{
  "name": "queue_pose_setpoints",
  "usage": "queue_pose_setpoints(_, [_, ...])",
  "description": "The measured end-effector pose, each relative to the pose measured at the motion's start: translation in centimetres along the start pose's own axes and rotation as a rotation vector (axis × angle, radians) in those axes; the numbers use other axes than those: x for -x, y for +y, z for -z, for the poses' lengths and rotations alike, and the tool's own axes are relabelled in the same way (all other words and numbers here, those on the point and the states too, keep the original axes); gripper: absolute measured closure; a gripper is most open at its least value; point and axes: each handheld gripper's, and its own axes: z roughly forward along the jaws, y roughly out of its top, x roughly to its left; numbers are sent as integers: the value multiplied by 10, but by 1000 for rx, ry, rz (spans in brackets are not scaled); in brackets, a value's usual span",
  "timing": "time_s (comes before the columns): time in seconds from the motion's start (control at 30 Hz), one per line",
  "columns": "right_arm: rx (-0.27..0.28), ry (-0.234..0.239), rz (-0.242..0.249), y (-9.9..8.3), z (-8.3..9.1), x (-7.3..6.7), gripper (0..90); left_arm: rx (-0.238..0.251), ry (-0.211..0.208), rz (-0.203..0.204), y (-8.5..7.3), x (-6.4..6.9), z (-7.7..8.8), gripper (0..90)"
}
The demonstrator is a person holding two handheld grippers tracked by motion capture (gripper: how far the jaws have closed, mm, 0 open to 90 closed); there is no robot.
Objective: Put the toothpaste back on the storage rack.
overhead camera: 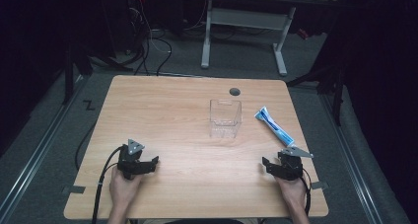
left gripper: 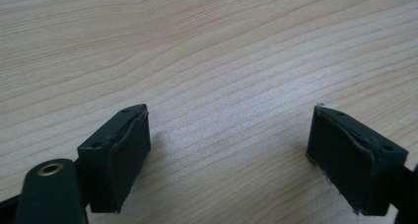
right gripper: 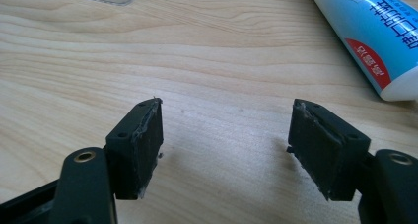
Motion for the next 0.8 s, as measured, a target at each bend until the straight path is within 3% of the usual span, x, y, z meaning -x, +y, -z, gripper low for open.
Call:
queue_pose_setpoints(0.47, [23, -3, 2, -4, 15, -2, 271, 0, 0, 1, 0, 0, 0, 171])
queue_pose_setpoints(0.53, [17, 15, -21, -7, 17, 0, 267, 0, 0, 1, 0, 0, 0, 171])
queue_pose_setpoints(0.8, [38, 47, -48, -13, 28, 6, 370, 1, 1, 1, 0, 0, 0, 172])
